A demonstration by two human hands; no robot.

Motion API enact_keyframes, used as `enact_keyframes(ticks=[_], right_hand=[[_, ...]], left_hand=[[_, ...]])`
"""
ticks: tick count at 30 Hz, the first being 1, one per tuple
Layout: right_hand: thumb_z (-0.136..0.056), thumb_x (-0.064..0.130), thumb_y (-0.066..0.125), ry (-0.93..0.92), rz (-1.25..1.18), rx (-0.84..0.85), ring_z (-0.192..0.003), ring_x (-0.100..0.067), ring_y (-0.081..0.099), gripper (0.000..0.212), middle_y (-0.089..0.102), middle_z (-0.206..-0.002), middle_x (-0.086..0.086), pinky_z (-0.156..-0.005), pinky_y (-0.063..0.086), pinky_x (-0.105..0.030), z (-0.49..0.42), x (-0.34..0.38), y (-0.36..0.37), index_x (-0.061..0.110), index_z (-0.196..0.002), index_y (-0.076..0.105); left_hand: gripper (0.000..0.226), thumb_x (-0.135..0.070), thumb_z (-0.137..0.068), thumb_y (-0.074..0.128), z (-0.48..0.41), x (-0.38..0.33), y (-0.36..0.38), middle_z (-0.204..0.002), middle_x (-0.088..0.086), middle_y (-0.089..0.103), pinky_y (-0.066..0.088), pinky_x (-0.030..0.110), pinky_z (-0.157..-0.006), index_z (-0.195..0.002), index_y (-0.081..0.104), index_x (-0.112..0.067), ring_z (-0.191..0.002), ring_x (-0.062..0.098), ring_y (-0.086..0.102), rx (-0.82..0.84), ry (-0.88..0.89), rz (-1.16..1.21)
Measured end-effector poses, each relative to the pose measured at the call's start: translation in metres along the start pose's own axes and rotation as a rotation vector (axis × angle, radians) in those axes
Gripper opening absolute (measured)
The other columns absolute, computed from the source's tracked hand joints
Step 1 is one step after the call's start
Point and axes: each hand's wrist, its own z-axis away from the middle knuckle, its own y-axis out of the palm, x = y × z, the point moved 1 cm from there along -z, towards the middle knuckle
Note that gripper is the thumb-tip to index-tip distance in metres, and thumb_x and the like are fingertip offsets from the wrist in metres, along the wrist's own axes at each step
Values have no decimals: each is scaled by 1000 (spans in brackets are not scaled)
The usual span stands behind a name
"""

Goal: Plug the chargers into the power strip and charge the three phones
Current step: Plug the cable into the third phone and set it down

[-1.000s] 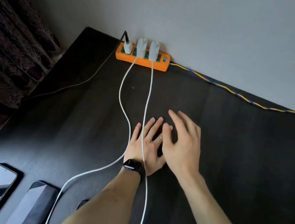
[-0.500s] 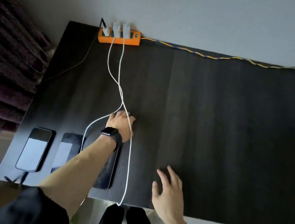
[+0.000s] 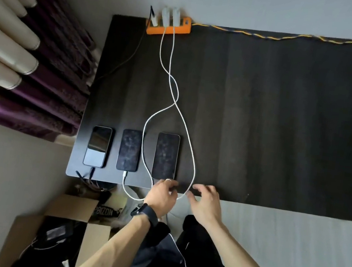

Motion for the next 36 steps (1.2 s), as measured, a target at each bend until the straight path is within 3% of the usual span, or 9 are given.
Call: enact_keyframes(ticks=[5, 9, 13, 16, 20, 24, 30, 33, 36], right_hand=[[-93, 34, 60, 108, -144, 46, -93, -17, 60, 17, 67, -98, 3, -77, 45, -29, -4, 33, 17, 23, -96, 73], [-96, 29, 54, 166, -367, 63, -87, -16, 72, 18, 73, -88, 3, -84, 53, -37, 4, 41, 11, 20, -87, 66], [-94, 29, 61, 161, -558, -27, -73, -8, 72, 21, 75, -78, 5, -86, 57, -39, 26, 38, 2, 13, -86, 71], [-92, 49, 54, 340, -599, -107, -79, -16, 73, 33, 74, -82, 7, -85, 59, -45, 41, 22, 8, 20, -84, 69], [-89, 64, 53, 637, -588, 227, -92, -22, 72, 51, 73, -97, -1, -82, 60, -41, 70, 2, 19, 17, -102, 67], [-89, 63, 57, 701, -821, 532, -84, -23, 73, 59, 78, -100, -8, -72, 56, -31, 93, -2, 42, 10, -116, 61], [-89, -6, 57, 762, -1366, 206, -47, -13, 58, 8, 61, -63, -9, -45, 51, -22, 84, -4, 47, -1, -91, 64], [-91, -5, 52, 759, -1558, 171, -56, -16, 57, 14, 60, -64, -10, -43, 52, -20, 86, -23, 27, -2, -81, 60], [-94, 4, 45, 791, -1811, 35, -71, -18, 58, 13, 58, -84, -11, -47, 55, -22, 88, -57, -1, 0, -88, 57]], left_hand=[[49, -28, -94, 52, 6, 28, 6, -139, 6, 53, 37, 31, -108, -142, 46, -18, -128, 25, 50, 158, 9, -146], [54, -33, -97, 52, 17, 41, 5, -144, 7, 46, 31, 28, -109, -149, 39, -23, -134, 24, 44, 173, 140, -147], [27, -39, -97, 51, 26, 40, 5, -116, -4, 67, 44, 27, -95, -118, 64, -27, -110, 18, 61, 160, 217, -62], [17, -36, -95, 57, 36, 34, 3, -87, -9, 75, 52, 29, -84, -93, 68, -24, -86, 10, 68, 137, 207, 156], [18, -23, -96, 62, 54, 42, -2, -80, -1, 73, 51, 26, -65, -81, 68, -15, -71, 14, 63, 66, 40, 623], [18, -20, -97, 60, 76, 48, -3, -91, 8, 75, 55, 28, -68, -96, 67, -3, -82, 21, 69, 138, -48, 834], [16, -21, -99, 57, 108, 13, -14, -89, 6, 76, 57, 28, -71, -100, 67, -8, -78, 18, 74, 127, -27, 948], [14, -19, -100, 55, 110, 24, -27, -77, 0, 72, 51, 30, -72, -94, 65, -11, -65, 11, 70, -19, -66, 958], [17, -11, -101, 48, 108, 47, -46, -69, 1, 60, 42, 20, -51, -92, 62, -10, -42, 5, 52, -216, -170, 1115]])
